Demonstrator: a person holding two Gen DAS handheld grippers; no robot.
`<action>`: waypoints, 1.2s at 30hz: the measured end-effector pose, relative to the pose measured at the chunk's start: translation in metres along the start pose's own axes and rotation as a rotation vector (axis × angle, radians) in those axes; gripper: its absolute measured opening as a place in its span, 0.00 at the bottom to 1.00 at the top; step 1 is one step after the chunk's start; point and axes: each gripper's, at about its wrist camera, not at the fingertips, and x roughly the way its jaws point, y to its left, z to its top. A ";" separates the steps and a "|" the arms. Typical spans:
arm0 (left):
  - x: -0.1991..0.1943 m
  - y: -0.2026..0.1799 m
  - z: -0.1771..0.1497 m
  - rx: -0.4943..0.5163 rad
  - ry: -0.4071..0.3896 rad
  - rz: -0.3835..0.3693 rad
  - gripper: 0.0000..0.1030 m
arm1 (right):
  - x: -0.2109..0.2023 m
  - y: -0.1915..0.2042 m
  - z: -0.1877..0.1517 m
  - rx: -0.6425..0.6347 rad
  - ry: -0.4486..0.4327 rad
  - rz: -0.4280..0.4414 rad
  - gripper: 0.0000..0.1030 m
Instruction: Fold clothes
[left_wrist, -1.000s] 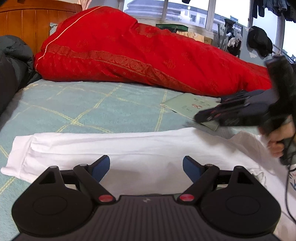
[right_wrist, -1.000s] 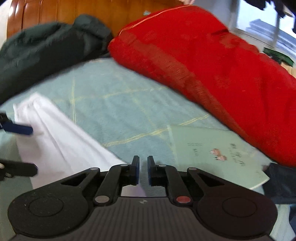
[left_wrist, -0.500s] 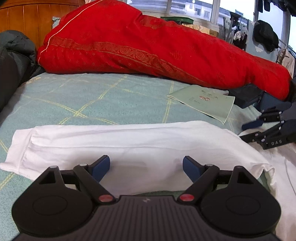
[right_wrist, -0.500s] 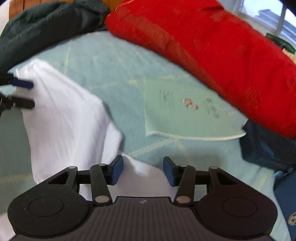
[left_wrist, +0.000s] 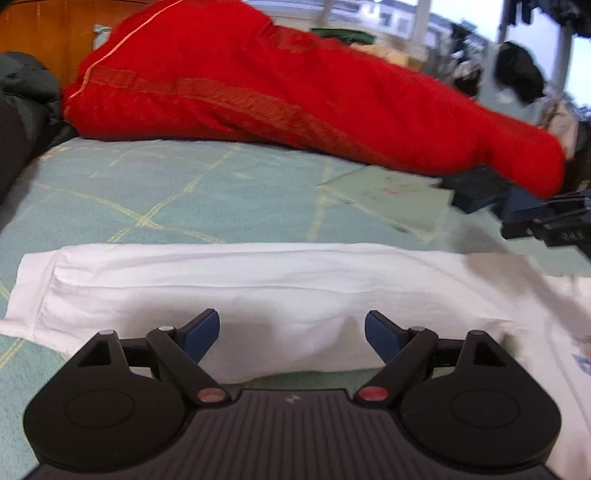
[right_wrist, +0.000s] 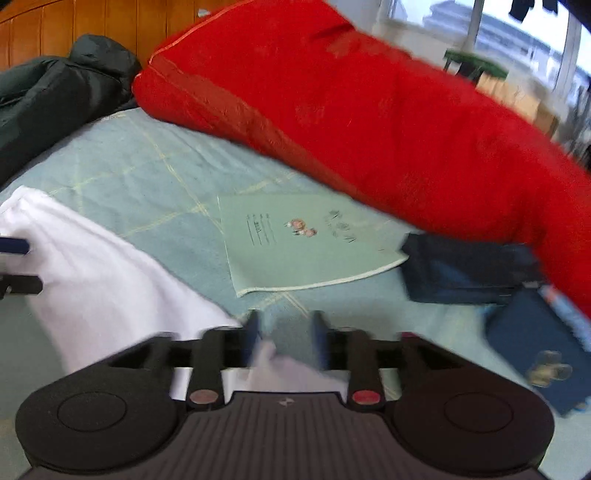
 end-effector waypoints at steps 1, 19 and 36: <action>-0.004 0.006 0.002 0.004 -0.010 -0.011 0.84 | -0.017 0.002 -0.003 0.002 -0.007 -0.005 0.65; -0.056 0.133 -0.029 -0.362 0.032 0.015 0.81 | -0.170 0.019 -0.149 0.387 -0.026 -0.008 0.89; -0.010 0.145 0.002 -0.314 -0.033 0.223 0.12 | -0.168 0.029 -0.194 0.638 -0.034 0.057 0.90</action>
